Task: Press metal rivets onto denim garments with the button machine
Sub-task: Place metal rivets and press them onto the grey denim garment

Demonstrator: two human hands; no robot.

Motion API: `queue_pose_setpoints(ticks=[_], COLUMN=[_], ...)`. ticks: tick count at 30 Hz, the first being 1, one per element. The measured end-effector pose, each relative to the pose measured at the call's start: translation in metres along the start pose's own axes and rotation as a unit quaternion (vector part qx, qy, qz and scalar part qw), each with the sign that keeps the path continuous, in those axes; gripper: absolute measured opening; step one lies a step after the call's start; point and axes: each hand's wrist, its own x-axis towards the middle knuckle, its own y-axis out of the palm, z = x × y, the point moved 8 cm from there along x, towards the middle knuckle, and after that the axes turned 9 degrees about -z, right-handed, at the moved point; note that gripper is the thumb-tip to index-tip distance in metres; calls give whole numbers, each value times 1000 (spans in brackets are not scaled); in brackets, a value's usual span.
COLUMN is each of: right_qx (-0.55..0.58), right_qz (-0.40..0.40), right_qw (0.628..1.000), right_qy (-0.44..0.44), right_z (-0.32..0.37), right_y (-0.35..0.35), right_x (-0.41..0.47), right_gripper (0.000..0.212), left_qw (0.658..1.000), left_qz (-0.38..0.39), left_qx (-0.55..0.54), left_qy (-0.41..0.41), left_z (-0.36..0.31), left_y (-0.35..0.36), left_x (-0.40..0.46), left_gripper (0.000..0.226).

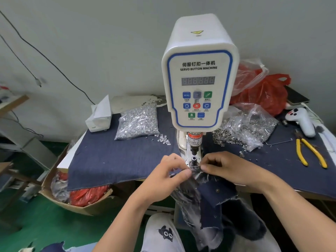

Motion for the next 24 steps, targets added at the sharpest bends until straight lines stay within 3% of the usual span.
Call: queue_pose_setpoints(ticks=[4, 6, 8, 10, 11, 19, 24], right_qx=[26, -65, -266, -402, -431, -466, -430], right_qz=[18, -114, -263, -307, -300, -322, -322], right_qw=[999, 991, 924, 852, 837, 817, 835], right_qy=[21, 29, 75, 135, 154, 111, 118], right_z=[-11, -28, -49, -70, -79, -80, -76], right_y=[-8, -39, -78, -101, -104, -100, -100], right_x=[0, 14, 22, 27, 30, 34, 40], right_gripper=[17, 20, 21, 22, 19, 6, 22], left_qw=[975, 968, 964, 960, 959, 956, 947], left_qz=[34, 37, 36, 36, 40, 83, 128], left_qx=[-201, -216, -217, -221, -224, -215, -181], left_qy=[-91, -125, -151, -166, -168, -183, -234], left_z=[17, 25, 32, 36, 37, 35, 28], left_y=[2, 3, 1, 0, 0, 0, 13], left_x=[-9, -10, -8, -7, -6, -1, 4], left_gripper=[29, 32, 30, 25, 23, 20, 68])
